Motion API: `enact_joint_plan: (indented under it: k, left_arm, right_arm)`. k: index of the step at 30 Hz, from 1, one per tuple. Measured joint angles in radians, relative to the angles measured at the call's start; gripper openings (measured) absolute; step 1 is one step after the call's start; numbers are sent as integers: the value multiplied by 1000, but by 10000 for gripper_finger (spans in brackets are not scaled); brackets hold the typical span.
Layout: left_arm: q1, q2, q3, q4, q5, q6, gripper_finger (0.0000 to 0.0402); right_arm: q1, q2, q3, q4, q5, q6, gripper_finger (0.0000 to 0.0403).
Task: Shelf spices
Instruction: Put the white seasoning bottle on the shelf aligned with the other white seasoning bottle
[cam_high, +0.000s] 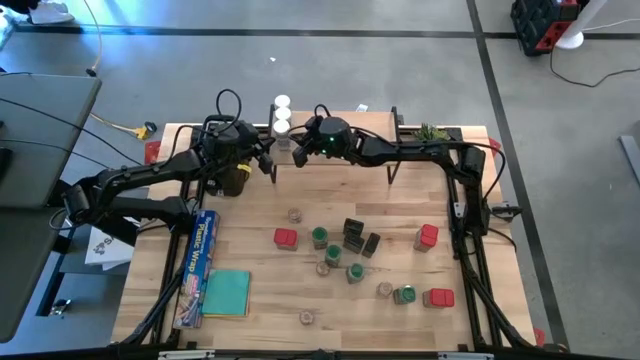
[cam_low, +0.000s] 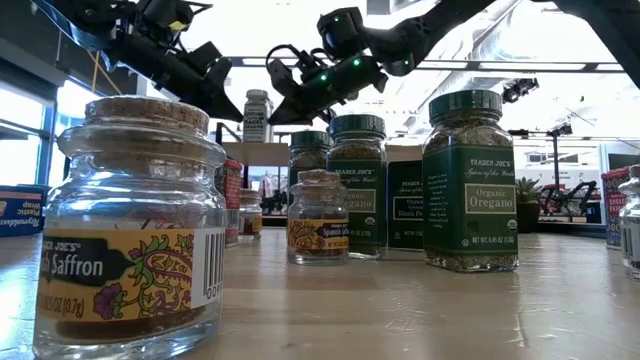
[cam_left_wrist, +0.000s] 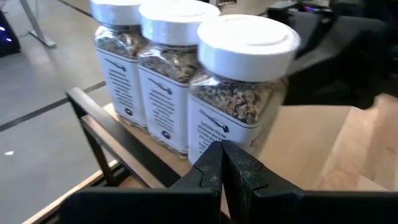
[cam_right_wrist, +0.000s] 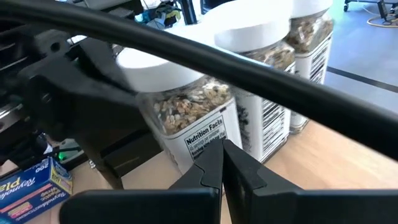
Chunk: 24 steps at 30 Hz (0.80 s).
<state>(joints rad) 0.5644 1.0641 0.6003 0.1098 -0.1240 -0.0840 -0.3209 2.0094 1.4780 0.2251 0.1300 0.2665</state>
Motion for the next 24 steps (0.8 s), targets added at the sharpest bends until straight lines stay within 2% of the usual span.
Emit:
enact_joint_plan:
  k: [24]
  left_arm:
    - [0, 0, 0, -15, -16, 0, 0]
  right_arm:
    - [1, -1, 0, -19, 30, -24, 2]
